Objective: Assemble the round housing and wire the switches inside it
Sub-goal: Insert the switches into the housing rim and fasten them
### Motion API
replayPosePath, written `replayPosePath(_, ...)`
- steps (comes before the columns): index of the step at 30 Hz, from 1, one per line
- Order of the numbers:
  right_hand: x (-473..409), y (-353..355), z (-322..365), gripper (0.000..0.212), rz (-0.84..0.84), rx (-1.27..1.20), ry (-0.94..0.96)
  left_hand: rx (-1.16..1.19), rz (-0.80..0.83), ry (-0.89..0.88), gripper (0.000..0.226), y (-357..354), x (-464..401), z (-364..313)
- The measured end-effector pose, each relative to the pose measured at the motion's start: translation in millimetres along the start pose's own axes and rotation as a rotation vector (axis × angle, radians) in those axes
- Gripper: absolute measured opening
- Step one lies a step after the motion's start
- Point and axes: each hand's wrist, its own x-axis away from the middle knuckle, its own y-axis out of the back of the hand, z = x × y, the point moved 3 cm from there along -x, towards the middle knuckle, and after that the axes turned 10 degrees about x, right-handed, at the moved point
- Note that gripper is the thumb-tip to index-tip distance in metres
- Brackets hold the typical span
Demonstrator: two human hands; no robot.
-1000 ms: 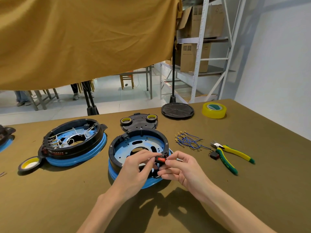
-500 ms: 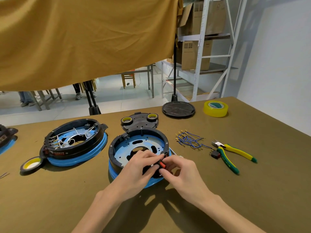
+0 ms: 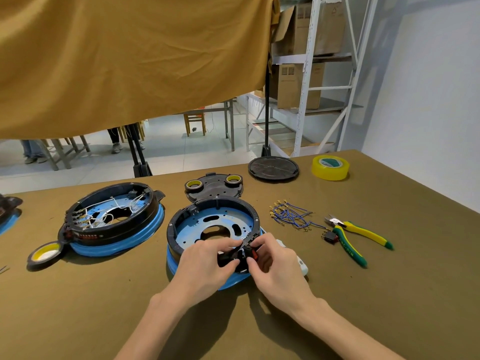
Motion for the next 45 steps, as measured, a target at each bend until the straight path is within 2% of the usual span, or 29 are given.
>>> replayPosePath(5, -1, 0, 7, 0.027, 0.020, 0.129, 0.123, 0.058, 0.035, 0.058, 0.039, 2, -3, -2)
replayPosePath(8, -2, -1, 6, 0.015, 0.046, 0.140, 0.144, 0.062, 0.026, 0.100, 0.048, 1, -6, -4)
replayPosePath(12, -2, -1, 2, 0.017, 0.055, 0.124, 0.142, 0.028, 0.051, 0.140, 0.059, -1, -9, -5)
replayPosePath(16, -6, -6, 3, 0.022, 0.084, 0.165, 0.137, -0.013, 0.072, 0.188, 0.047, -3, -16, -4)
replayPosePath(20, -3, -6, -5, 0.042, 0.110, 0.131, 0.063, -0.012, 0.101, 0.283, 0.041, -5, -21, -1)
replayPosePath(26, -1, -8, -7, 0.021, 0.078, 0.134, 0.045, 0.067, 0.243, 0.395, 0.032, -5, -33, 4)
replayPosePath(30, -1, -9, -9, 0.018, 0.069, 0.138, 0.039, 0.111, 0.309, 0.388, 0.032, -7, -38, 4)
replayPosePath(40, -2, -4, -7, 0.023, 0.124, 0.130, 0.037, 0.097, 0.280, 0.382, 0.035, -8, -39, 3)
replayPosePath(45, -7, 3, -3, 0.017, 0.145, 0.128, 0.059, 0.128, 0.310, 0.387, 0.041, -6, -42, 5)
